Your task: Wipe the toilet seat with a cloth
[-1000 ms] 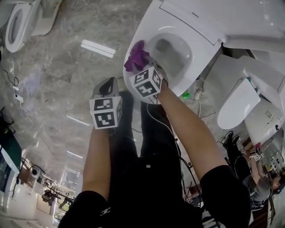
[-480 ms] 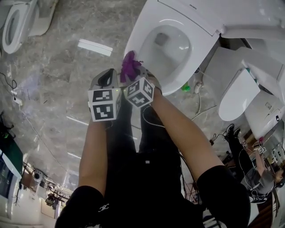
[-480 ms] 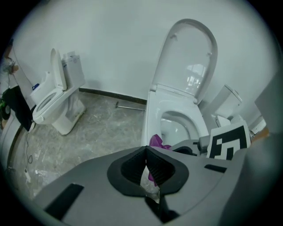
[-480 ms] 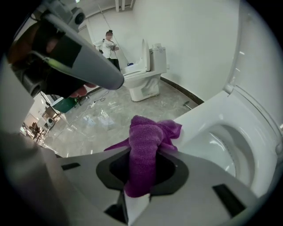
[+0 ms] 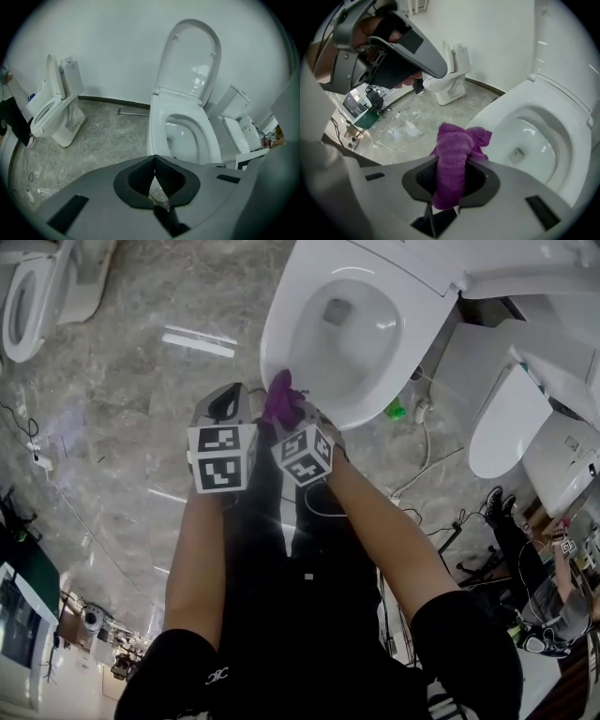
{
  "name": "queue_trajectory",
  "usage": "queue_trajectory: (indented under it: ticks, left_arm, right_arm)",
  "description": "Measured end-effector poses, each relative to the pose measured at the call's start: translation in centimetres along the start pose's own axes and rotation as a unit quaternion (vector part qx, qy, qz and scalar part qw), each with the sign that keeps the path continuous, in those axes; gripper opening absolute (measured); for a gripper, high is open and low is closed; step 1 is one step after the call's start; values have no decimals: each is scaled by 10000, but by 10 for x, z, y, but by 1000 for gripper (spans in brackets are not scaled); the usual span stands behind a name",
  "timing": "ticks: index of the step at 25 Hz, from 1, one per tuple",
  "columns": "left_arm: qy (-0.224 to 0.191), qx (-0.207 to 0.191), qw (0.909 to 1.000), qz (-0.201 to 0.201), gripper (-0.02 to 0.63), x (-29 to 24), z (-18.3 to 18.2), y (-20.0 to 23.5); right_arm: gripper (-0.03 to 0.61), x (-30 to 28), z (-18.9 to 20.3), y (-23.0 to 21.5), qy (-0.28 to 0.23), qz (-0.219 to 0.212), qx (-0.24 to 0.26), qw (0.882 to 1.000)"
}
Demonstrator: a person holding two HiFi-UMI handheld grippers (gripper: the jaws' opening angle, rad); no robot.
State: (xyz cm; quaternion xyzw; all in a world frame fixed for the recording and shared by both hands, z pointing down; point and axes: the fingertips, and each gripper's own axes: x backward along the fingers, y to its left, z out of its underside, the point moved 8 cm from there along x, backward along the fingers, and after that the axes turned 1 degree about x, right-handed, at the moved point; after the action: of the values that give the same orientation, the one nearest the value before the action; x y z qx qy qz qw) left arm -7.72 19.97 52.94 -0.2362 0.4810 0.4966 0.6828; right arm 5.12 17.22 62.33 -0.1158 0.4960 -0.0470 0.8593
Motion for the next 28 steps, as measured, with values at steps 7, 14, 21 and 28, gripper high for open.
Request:
queue_trajectory:
  ticks: [7,14,21,28]
  left_arm:
    - [38,-193,9997,123,5,-2,3,-11]
    - [88,-382,9989,264,6,-9,1,-27]
    - [131,-544,9979,320,6,-20,-9,-40]
    - [161,-601,9976,289,6,-29,-18,-50]
  right_arm:
    - [94,16,28,-2,81,38,-306,9995]
    - [94,39,62,-23,218,160,-723,9970]
    - [94,67,92,-68,440,463,-1049,9924]
    - [94,89,107,-114,674,589,-520,9946]
